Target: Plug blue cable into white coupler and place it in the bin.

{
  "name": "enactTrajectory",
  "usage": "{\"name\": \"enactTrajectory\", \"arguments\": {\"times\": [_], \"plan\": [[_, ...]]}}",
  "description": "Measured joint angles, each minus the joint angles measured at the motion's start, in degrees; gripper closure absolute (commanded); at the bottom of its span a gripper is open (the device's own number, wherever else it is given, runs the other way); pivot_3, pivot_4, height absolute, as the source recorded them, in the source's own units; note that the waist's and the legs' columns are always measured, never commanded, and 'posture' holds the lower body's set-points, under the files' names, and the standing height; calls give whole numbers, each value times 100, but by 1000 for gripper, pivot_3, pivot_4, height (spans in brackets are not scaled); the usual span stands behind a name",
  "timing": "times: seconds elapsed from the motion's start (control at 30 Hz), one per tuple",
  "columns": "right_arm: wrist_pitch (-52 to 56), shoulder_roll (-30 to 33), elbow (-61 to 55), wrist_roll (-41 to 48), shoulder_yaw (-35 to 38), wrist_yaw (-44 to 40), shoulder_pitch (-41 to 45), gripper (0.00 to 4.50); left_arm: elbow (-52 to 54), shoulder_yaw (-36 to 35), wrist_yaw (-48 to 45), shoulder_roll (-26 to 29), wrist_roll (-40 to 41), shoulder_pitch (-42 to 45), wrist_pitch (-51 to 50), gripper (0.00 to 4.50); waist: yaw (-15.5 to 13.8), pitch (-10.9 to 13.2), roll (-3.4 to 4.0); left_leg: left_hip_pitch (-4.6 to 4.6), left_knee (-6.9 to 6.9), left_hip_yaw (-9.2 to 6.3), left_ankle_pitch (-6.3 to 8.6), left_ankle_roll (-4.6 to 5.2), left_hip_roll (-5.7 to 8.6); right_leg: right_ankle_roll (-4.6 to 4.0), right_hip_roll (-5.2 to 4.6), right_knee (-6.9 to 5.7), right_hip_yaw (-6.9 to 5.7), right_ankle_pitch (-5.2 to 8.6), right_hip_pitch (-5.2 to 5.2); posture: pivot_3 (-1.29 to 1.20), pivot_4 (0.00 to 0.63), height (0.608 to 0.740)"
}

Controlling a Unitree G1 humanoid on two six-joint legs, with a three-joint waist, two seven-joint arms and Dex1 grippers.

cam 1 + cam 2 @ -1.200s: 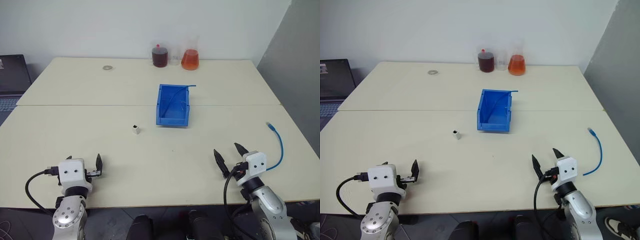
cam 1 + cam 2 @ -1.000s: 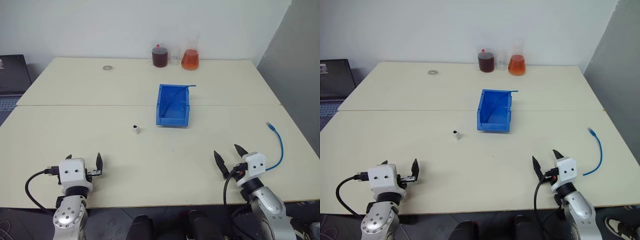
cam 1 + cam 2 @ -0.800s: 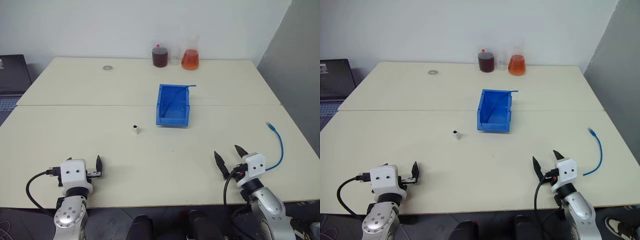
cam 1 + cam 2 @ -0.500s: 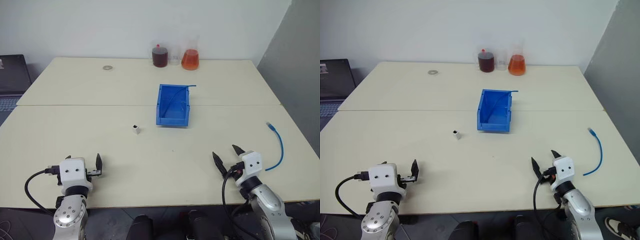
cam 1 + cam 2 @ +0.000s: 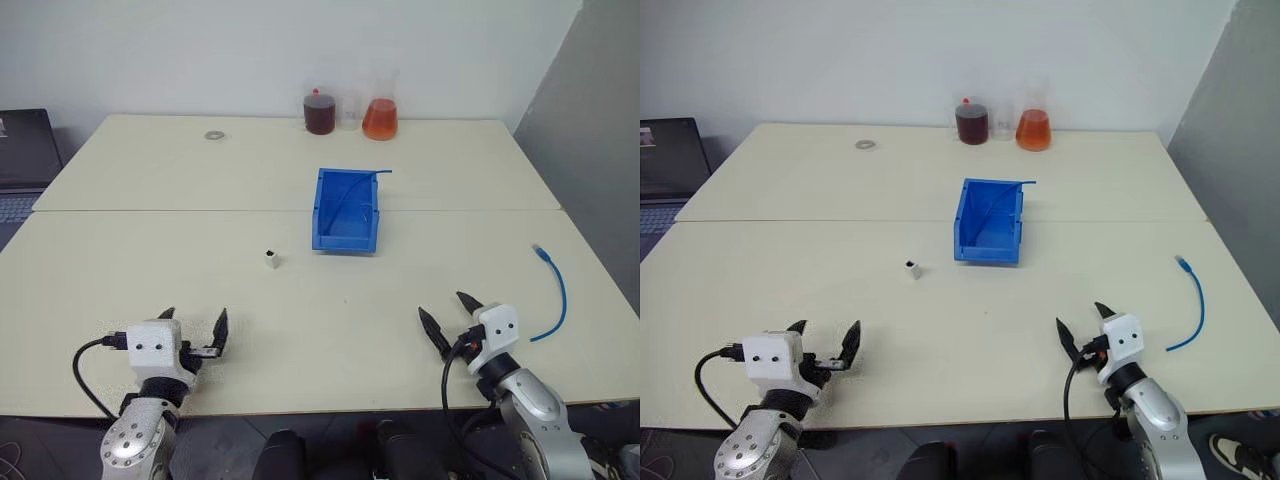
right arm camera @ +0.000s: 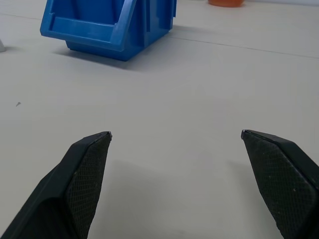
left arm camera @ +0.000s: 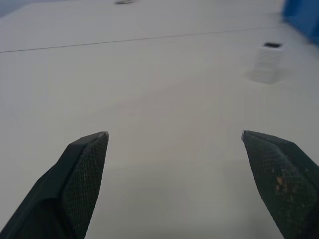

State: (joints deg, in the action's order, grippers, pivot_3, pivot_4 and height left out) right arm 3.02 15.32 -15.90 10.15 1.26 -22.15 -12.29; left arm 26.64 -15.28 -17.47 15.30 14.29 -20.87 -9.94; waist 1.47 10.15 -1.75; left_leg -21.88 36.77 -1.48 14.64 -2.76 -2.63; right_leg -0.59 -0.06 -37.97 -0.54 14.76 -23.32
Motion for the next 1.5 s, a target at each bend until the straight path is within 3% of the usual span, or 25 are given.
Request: {"name": "enactTrajectory", "arguments": {"times": [0.23, 0.33, 0.47, 0.63, 1.0, 1.2, 1.5], "plan": [[135, -29, -234, -207, 506, 616, 100, 52, 220, 1044, -1811, 1823, 545, 1961, -1017, 0, -133, 4, 17, -3, 14, 6, -2, -1, 5, 11, 15, -2, 1, -6, 3, 0, 150, 740], [546, -16, -429, -96, 961, 910, 242, 52, 269, 1450, -2421, 2281, 937, 2854, -1780, 0, -84, 4, 19, -2, 10, 24, -1, -1, 9, 47, 14, 1, 10, -28, 0, 0, 150, 740], [1146, 147, -447, 173, 1489, 1082, 463, 52, 216, 1668, -2746, 2400, 1294, 3495, -2407, 0, -58, 6, 20, -10, 7, 21, 0, -1, 7, 40, 19, -4, 14, -23, -7, 0, 150, 740], [1956, 1088, 437, 645, 2457, 999, 1242, 52, 107, 2151, -3265, 2692, 1329, 4232, -2736, 0, -57, 9, 22, -7, 7, 18, -1, 1, 8, 39, 25, -5, 15, -23, -6, 0, 150, 740], [2662, 2128, 3206, 912, 2667, -17, 2283, 52, -234, 2338, -3448, 2562, 1297, 4430, -2726, 0, 15, 11, 24, -6, 6, 22, 0, 4, 5, 37, 34, -6, 38, -22, -6, 0, 150, 740], [2893, 2410, 3808, 946, 2572, -525, 2673, 1224, -236, 2338, -3448, 2546, 1292, 4430, -2726, 0, 36, 11, 23, -1, 11, 27, 0, 4, 5, 44, 38, -7, 48, -26, -4, 0, 150, 740], [2616, 2589, 3964, 844, 2152, -1166, 2736, 3654, -176, 2270, -3446, 2524, 1375, 4389, -2737, 0, 38, 11, 23, 3, 11, 31, 0, 4, 2, 45, 43, -8, 57, -27, -4, 0, 150, 740]]}}
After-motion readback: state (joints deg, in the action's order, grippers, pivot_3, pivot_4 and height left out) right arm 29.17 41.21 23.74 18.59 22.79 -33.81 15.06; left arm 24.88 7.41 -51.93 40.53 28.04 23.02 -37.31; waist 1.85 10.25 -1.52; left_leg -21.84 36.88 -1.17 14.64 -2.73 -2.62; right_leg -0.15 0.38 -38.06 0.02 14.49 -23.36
